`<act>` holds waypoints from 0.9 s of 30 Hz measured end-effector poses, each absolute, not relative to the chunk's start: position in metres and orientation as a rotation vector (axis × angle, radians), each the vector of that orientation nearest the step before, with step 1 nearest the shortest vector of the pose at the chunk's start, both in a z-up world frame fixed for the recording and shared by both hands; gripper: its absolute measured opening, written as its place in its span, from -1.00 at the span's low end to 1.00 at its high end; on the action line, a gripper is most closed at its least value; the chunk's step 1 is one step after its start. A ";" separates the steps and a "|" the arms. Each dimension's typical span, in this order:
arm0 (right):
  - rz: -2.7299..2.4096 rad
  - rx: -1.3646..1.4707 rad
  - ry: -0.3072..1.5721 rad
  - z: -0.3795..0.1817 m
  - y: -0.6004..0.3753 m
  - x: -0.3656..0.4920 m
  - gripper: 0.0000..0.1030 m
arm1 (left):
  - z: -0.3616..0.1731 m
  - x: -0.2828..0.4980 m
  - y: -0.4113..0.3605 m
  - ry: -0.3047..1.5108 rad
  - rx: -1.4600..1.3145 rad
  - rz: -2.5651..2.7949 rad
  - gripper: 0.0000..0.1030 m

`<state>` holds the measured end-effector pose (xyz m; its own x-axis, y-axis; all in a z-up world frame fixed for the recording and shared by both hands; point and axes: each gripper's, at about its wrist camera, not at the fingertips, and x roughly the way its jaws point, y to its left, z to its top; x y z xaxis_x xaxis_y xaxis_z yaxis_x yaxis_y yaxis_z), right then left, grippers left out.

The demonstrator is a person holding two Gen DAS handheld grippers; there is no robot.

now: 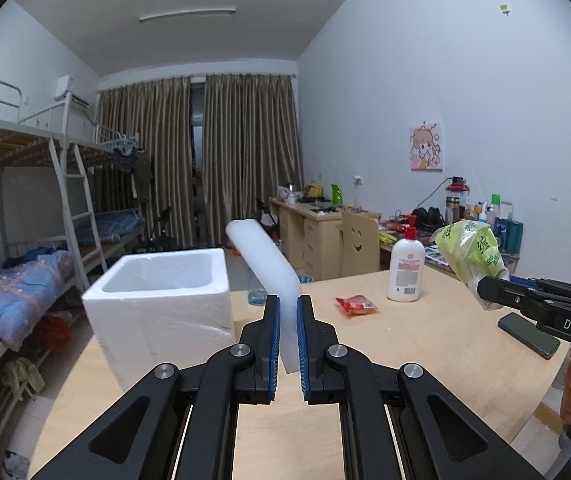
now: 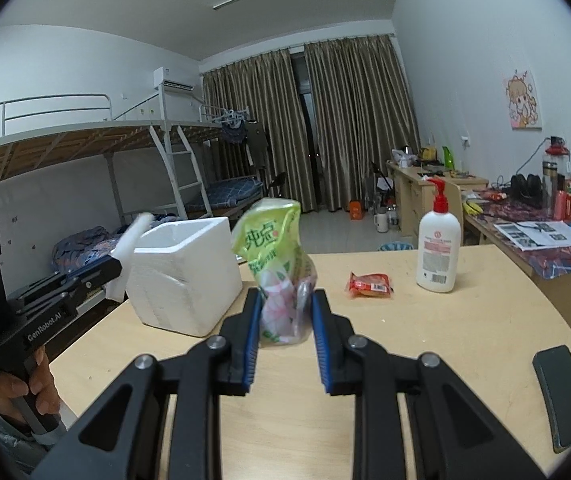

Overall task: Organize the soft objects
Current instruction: 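Carry the foam stick and green bag with both grippers toward the styrofoam box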

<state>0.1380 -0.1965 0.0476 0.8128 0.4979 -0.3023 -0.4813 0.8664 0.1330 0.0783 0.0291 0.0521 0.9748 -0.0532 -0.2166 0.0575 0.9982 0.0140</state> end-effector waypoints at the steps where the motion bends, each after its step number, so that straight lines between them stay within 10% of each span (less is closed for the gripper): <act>1: 0.525 0.046 0.332 0.048 -0.195 0.136 -0.44 | 0.054 0.073 0.031 0.210 0.019 -0.055 -0.83; 27: 0.645 -0.027 0.289 0.053 -0.137 0.116 -0.44 | 0.062 0.034 0.066 0.193 0.050 0.064 -0.83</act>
